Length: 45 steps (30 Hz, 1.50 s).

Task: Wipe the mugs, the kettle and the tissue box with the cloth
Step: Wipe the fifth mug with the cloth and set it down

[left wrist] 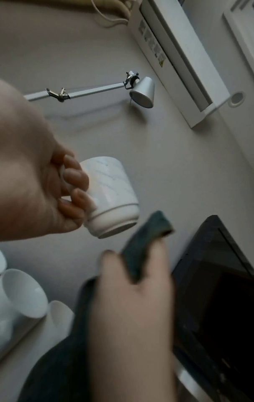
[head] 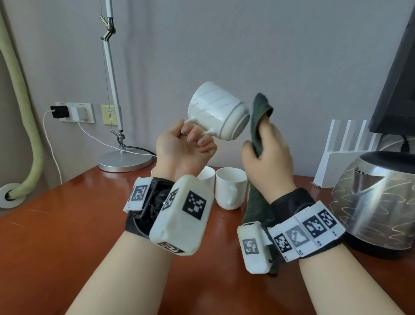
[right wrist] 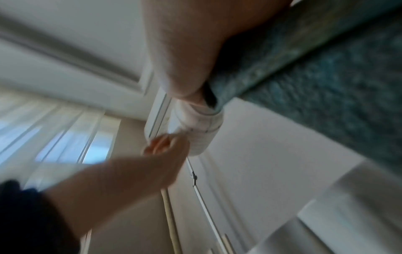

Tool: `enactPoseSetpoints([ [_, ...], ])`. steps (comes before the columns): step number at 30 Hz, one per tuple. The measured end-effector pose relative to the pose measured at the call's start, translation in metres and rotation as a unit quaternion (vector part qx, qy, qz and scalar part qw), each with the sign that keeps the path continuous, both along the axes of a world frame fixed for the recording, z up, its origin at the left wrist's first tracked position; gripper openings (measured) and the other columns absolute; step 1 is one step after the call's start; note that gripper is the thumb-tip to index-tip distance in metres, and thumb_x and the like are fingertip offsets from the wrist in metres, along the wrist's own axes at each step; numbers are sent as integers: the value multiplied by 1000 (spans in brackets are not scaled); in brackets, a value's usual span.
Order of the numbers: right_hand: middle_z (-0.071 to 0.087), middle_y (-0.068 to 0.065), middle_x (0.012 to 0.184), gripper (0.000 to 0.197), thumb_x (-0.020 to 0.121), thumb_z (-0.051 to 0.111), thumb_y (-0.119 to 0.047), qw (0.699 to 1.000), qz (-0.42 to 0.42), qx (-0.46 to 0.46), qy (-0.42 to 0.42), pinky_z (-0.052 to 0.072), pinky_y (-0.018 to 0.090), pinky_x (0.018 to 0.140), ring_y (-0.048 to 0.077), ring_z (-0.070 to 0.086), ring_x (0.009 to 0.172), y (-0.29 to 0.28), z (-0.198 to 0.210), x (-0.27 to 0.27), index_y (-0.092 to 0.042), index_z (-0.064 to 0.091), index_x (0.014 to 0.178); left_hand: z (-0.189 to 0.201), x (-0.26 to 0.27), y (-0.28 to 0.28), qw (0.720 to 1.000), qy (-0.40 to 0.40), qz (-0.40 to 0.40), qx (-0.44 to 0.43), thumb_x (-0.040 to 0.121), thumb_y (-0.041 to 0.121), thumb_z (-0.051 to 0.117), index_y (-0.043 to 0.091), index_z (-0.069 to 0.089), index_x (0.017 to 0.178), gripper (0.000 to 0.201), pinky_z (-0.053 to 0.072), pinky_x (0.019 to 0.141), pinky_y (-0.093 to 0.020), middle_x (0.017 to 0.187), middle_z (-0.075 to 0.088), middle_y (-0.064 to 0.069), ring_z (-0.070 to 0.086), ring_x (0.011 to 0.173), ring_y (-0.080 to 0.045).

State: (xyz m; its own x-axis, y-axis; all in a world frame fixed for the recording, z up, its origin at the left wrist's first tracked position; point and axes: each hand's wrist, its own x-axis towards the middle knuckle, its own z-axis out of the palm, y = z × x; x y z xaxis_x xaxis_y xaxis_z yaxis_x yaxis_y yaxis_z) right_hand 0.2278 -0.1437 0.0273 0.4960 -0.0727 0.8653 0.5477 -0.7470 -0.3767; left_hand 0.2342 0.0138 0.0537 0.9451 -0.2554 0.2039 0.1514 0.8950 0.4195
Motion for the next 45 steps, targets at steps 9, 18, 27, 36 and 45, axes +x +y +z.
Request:
enactPoseSetpoints([
  [9, 33, -14, 52, 47, 72, 43, 6, 963, 246, 88, -69, 24, 17, 48, 5, 25, 52, 1, 8, -22, -37, 59, 81, 2, 2, 24, 999, 10, 14, 45, 99, 30, 42, 22, 37, 51, 49, 8, 42, -21, 41, 27, 10, 5, 40, -10],
  [18, 25, -1, 41, 24, 63, 56, -26, 849, 469, 182, 164, 17, 19, 41, 12, 20, 35, -4, 24, -37, -16, 43, 46, 7, -2, 39, 994, 47, -37, 94, 98, 26, 39, 22, 34, 48, 50, 8, 42, -21, 39, 27, 7, 2, 42, -9],
  [27, 33, 2, 51, 41, 74, 59, -26, 889, 389, 97, 222, 27, 22, 49, 11, 35, 50, 1, 29, -38, 1, 40, 50, 17, -8, 37, 979, 13, 28, 201, 99, 28, 41, 24, 34, 52, 47, 12, 35, -20, 41, 25, 10, 2, 45, -10],
  [36, 38, -14, 35, 65, 94, 43, 0, 888, 364, 121, 253, 29, 10, 40, 1, 37, 32, -9, 31, -38, -20, 50, 32, 16, -6, 44, 981, 14, 26, 193, 100, 29, 39, 23, 36, 49, 51, 13, 33, -20, 39, 26, 11, 3, 42, -11],
  [45, 30, 3, 54, 38, 78, 53, -24, 916, 324, -12, 238, 22, 29, 51, 15, 29, 53, 1, 28, -44, -4, 38, 50, 16, -8, 45, 982, 30, 37, 184, 100, 28, 38, 22, 36, 46, 55, 6, 43, -20, 38, 25, 9, 2, 42, -10],
])
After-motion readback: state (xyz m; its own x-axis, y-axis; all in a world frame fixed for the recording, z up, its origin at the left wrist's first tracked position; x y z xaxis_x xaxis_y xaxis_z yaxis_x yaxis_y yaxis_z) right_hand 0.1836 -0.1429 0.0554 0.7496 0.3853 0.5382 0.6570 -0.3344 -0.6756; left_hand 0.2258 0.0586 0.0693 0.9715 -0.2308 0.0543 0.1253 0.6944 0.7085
